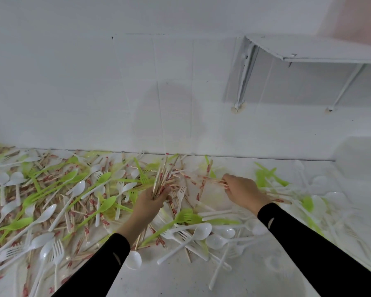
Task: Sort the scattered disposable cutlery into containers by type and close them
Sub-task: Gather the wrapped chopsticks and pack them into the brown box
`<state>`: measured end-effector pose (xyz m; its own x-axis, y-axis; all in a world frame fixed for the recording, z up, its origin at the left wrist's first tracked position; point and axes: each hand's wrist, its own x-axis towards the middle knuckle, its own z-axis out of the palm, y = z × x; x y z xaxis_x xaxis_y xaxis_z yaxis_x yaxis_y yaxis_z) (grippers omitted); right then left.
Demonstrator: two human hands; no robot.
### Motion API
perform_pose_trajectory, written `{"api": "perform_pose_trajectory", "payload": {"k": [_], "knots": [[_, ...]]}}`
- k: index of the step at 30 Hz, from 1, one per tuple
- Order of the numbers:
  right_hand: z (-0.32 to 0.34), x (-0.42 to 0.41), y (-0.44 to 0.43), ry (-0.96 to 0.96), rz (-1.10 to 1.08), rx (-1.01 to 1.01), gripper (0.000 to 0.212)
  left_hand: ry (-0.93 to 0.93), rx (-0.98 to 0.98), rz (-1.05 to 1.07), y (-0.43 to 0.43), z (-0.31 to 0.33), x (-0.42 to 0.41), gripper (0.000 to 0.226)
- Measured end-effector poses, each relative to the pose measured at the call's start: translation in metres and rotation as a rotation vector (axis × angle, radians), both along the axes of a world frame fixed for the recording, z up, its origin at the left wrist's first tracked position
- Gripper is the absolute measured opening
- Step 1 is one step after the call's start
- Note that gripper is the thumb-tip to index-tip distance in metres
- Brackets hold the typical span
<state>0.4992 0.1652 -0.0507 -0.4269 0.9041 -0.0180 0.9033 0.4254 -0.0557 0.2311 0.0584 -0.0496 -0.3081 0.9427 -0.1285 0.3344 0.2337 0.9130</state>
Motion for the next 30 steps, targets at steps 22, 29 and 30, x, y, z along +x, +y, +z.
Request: {"api": "perform_pose_trajectory", "payload": {"k": [22,29,30], "knots": [[0.055,-0.036,-0.057,1.319,-0.143,-0.555,0.024,-0.288,0.389,0.088,0.001,0.031,0.035,0.036],[0.053,-0.050,-0.076,1.622,-0.176,-0.387,0.036,-0.273,0.506,0.140,-0.022,0.027,0.041,0.029],[0.048,-0.051,-0.081,1.603,-0.164,-0.398,0.041,-0.249,0.504,0.121,-0.026,0.023,0.044,0.029]]}}
